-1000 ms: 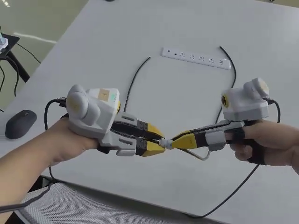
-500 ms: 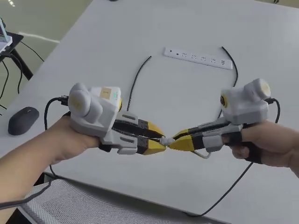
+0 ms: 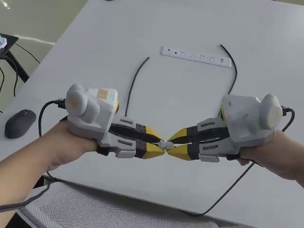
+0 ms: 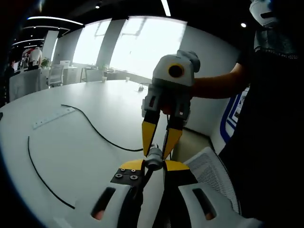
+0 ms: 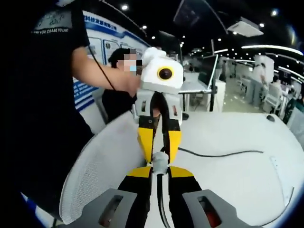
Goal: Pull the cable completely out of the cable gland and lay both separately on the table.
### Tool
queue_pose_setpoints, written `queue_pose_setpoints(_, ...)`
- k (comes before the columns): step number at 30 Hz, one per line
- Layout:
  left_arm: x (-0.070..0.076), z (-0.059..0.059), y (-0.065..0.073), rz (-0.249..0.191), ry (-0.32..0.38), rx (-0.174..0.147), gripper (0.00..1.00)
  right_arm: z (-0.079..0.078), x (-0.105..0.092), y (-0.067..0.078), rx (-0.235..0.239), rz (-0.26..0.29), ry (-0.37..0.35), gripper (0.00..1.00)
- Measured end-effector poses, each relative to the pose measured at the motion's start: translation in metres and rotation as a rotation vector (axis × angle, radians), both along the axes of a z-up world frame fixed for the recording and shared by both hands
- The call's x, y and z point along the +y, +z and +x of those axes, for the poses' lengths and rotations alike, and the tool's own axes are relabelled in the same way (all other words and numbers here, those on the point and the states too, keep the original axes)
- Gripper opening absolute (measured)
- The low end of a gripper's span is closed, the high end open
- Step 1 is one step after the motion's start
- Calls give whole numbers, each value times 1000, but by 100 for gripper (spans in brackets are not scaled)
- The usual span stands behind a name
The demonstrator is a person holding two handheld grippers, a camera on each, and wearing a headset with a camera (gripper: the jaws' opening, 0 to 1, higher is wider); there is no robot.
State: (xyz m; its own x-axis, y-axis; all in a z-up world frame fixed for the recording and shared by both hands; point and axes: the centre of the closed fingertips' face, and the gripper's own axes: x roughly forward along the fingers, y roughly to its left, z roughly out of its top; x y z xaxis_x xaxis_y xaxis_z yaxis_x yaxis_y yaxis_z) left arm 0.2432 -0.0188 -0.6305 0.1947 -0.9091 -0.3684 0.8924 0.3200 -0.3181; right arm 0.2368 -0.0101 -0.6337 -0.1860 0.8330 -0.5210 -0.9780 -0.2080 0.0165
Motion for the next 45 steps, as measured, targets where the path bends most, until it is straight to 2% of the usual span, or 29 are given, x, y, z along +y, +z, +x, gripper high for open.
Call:
queue_pose_setpoints(1,0,-1,-1,-1,1,6,15,0,0,-1,-37,-6,8,7)
queue_pose_setpoints(4,1,-1,-2,-5,3,12,15,-1,0,-2,-106,-16,9,7)
queue_pose_setpoints(8,1,-1,-3,-1,-7,8,15,-2,-1,-2,-123,-29,-16,7)
queue_pose_setpoints(10,0,0,-1,1,-11,-7,15,0,-1,-1,-128,-25,-31,8)
queue_pose_setpoints(11,0,0,0,1,-14,-9,15,0,-2,1,-108,-25,-45,8)
queue_pose_setpoints(12,0,-1,1,0,-21,-11,15,-1,-3,1,-68,-25,-60,8)
queue_pose_setpoints(14,-1,-1,2,-1,-19,-16,15,0,-3,3,-84,-23,-59,8)
queue_pose_setpoints(21,1,-3,5,13,-28,-38,15,-2,-1,5,-79,-19,-94,8)
queue_pose_setpoints(28,1,-1,11,4,-17,-69,15,3,-2,11,-45,-1,-163,9)
queue_pose_setpoints(30,2,0,13,3,-15,-77,15,6,-3,17,2,27,-223,11)
queue_pose_setpoints(31,2,0,13,5,-17,-81,15,8,-4,22,51,55,-268,13)
queue_pose_setpoints(34,3,1,12,16,-24,-93,15,18,-12,26,63,68,-363,17)
queue_pose_setpoints(37,4,3,13,17,-26,-103,15,26,-22,31,68,63,-487,20)
queue_pose_setpoints(40,6,6,14,19,-23,-115,15,27,-34,25,19,-5,-590,16)
queue_pose_setpoints(45,9,6,13,27,-36,-113,15,15,-34,11,-106,-111,-635,15)
